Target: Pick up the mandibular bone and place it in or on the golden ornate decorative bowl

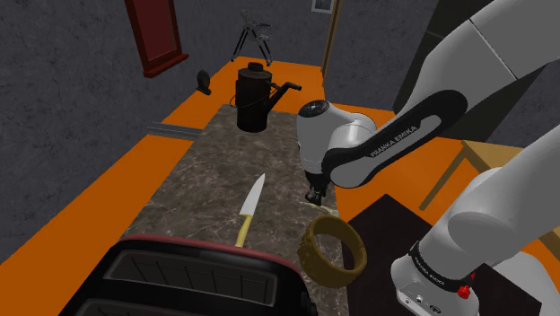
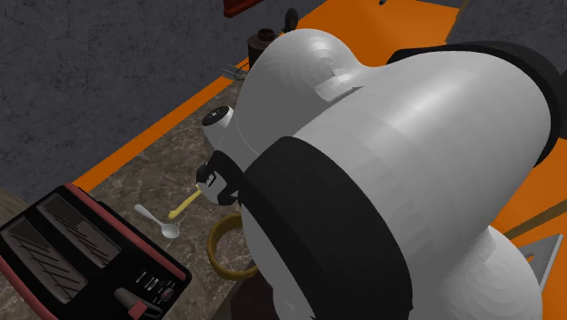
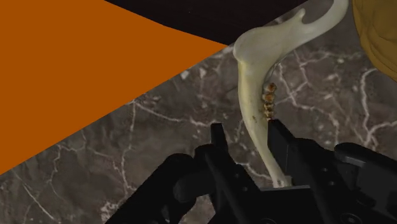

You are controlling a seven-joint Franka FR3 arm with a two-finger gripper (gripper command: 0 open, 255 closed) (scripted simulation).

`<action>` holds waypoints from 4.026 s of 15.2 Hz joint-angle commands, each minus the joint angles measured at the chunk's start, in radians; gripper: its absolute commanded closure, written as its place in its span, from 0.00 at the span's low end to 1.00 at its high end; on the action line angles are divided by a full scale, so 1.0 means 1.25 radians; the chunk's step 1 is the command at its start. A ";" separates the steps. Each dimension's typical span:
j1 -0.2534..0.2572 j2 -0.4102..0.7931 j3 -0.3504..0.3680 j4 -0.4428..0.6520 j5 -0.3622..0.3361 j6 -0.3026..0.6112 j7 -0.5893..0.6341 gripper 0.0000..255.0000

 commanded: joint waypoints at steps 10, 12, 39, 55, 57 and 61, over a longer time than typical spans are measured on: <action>0.077 0.022 -0.178 -0.076 0.264 0.097 -0.397 0.00; 0.077 0.022 -0.178 -0.076 0.264 0.097 -0.397 0.00; 0.082 -0.133 -0.188 -0.047 0.267 -0.087 -0.398 1.00; 0.082 -0.270 -0.202 0.041 0.258 -0.312 -0.393 1.00; 0.081 -0.281 -0.204 0.056 0.257 -0.338 -0.393 1.00; 0.092 -0.321 -0.196 0.058 0.267 -0.379 -0.378 1.00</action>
